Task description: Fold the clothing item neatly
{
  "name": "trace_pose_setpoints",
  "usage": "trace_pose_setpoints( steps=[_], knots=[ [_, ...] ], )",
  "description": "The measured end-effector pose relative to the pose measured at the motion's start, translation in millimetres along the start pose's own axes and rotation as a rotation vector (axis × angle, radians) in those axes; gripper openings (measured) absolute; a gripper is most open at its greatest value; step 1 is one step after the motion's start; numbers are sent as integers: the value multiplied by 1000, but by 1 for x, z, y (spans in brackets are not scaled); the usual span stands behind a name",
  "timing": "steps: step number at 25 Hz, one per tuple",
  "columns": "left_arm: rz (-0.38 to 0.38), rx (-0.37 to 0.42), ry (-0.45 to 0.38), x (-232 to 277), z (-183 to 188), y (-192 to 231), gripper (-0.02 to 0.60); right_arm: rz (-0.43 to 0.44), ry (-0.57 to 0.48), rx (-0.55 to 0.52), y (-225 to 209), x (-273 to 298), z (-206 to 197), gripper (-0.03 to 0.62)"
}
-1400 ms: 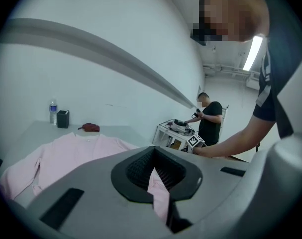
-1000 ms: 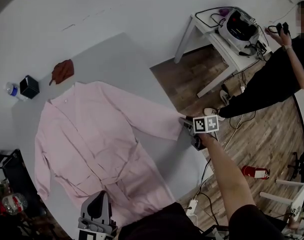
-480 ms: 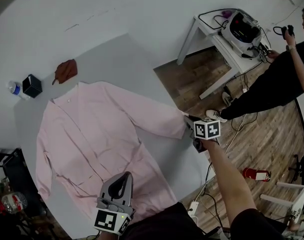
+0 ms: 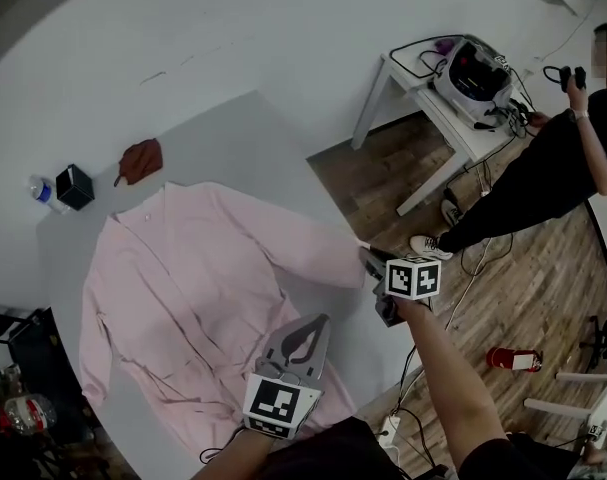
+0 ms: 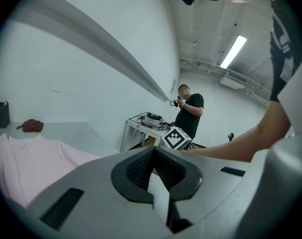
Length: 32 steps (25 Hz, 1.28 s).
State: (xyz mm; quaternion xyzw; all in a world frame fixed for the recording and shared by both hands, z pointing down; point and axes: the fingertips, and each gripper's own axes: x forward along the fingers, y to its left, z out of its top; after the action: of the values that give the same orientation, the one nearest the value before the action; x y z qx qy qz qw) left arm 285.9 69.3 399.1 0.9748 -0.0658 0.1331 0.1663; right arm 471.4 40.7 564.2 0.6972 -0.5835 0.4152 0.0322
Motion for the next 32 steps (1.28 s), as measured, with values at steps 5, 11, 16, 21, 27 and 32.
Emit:
trace_pose_setpoints(
  steps=[5,11,16,21,27,32],
  knots=[
    [25,-2,-19,-17,5,2,5,209,-110,118,64,-18,47,35],
    [143,-4,-81,-75,14,31,5,557,-148,52,217,-12,86,35],
    [259,-34,-132,-146,4,60,5,716,-10,-132,349,14,41,35],
    [356,-60,-160,-208,-12,80,5,715,171,-212,424,66,-49,35],
    [455,-116,-179,-264,-36,108,5,585,323,-321,445,139,-138,35],
    [524,-148,-192,-291,-50,125,5,507,411,-418,432,173,-183,35]
  ],
)
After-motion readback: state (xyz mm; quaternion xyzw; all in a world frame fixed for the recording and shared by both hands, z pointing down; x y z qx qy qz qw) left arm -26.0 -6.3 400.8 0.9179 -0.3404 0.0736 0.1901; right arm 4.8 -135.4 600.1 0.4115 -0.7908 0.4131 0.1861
